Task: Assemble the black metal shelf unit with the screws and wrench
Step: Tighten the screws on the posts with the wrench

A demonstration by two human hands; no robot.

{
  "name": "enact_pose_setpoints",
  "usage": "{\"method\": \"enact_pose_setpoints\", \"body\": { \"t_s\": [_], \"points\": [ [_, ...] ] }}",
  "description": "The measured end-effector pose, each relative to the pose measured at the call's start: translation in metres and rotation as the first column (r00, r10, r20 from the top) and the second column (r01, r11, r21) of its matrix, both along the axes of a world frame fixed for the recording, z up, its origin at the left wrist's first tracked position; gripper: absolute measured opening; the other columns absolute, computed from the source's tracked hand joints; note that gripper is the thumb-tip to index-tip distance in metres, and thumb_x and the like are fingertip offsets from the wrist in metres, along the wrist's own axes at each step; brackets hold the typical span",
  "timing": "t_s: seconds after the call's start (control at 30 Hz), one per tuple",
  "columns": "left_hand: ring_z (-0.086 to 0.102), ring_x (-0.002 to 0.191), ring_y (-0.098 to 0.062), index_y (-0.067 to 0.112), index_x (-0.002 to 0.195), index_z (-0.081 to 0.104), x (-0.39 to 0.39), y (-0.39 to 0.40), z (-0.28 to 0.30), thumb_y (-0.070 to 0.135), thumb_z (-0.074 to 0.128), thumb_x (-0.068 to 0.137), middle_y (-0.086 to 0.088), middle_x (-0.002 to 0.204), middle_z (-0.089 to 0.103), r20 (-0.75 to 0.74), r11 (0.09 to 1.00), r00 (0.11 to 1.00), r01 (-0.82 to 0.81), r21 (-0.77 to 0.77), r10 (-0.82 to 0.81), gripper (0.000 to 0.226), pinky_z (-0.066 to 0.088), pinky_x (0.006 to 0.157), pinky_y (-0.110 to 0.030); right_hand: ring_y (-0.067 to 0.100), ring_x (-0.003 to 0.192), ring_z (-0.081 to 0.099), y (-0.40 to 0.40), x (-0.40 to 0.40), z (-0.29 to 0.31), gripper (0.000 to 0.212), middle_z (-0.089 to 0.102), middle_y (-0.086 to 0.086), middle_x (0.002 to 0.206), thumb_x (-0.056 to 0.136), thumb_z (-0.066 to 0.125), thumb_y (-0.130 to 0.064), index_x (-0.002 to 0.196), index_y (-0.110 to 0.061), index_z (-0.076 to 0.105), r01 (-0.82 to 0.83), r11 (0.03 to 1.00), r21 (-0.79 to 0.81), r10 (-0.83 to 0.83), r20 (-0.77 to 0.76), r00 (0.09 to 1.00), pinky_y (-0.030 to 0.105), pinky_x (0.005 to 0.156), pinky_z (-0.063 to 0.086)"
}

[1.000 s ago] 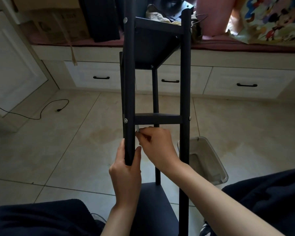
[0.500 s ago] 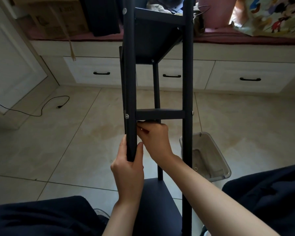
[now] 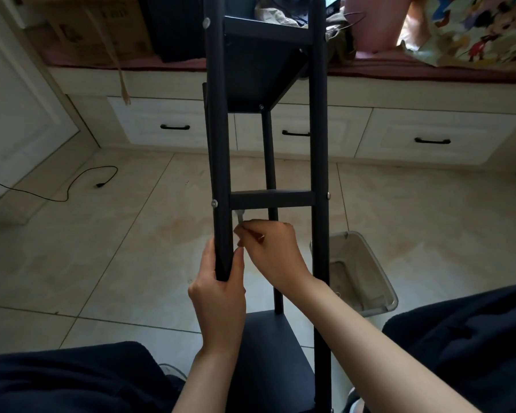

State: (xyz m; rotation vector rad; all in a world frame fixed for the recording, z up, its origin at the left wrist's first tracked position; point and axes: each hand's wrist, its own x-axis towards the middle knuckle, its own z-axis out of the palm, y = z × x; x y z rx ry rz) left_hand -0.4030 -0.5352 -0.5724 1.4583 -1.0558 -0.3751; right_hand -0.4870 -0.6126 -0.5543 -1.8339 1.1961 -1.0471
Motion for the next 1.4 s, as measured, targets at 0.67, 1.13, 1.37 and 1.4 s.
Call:
{"method": "enact_pose_setpoints", "body": {
  "t_s": [0.67, 1.13, 1.37, 1.4],
  "points": [
    [0.058, 0.059, -0.017, 0.053, 0.107, 0.057, -0.002, 0.002, 0.002, 0.033, 0.062, 0.092, 0.001, 0.075, 0.058, -0.039, 1.000, 0.999, 0.001, 0.024, 0.000, 0.026, 0.046, 0.046, -0.018, 0.010, 0.072, 0.062, 0.001, -0.012, 0.039, 0.023, 0.071, 0.001, 0.086, 0.099, 0.053, -0.020, 0.094, -0.016, 0.074, 0.007, 0.984, 0.178, 0.036, -0.237, 0.971, 0.013, 0.061, 0.044],
    [0.057, 0.056, -0.016, 0.032, 0.126, 0.060, -0.003, 0.002, -0.006, 0.023, 0.066, 0.095, 0.003, 0.069, 0.058, -0.036, 1.000, 0.999, 0.001, 0.023, 0.000, 0.033, 0.044, 0.046, -0.015, 0.005, 0.064, 0.055, 0.000, -0.021, 0.033, 0.021, 0.060, -0.012, 0.074, 0.098, 0.054, -0.020, 0.092, -0.015, 0.073, 0.021, 0.983, 0.183, 0.034, -0.292, 0.956, 0.007, 0.050, 0.036],
    [0.057, 0.056, -0.016, 0.051, 0.119, 0.052, -0.005, 0.002, -0.003, 0.027, 0.065, 0.094, 0.001, 0.065, 0.057, -0.011, 1.000, 1.000, 0.015, -0.017, -0.015, 0.037, 0.042, 0.047, -0.011, 0.013, 0.075, 0.065, 0.002, -0.010, 0.033, 0.021, 0.073, 0.002, 0.085, 0.098, 0.056, -0.023, 0.092, -0.017, 0.076, 0.045, 0.990, 0.137, -0.025, -0.144, 0.989, 0.011, 0.065, 0.044],
    [0.057, 0.057, -0.016, 0.050, 0.120, 0.052, -0.005, 0.002, -0.003, 0.030, 0.064, 0.094, 0.000, 0.064, 0.057, -0.010, 1.000, 1.000, 0.015, -0.023, -0.015, 0.035, 0.042, 0.047, -0.011, 0.010, 0.070, 0.063, 0.002, -0.010, 0.033, 0.021, 0.072, 0.003, 0.082, 0.098, 0.057, -0.021, 0.092, -0.015, 0.076, 0.044, 0.991, 0.130, -0.028, -0.118, 0.993, 0.010, 0.061, 0.043]
  ]
}}
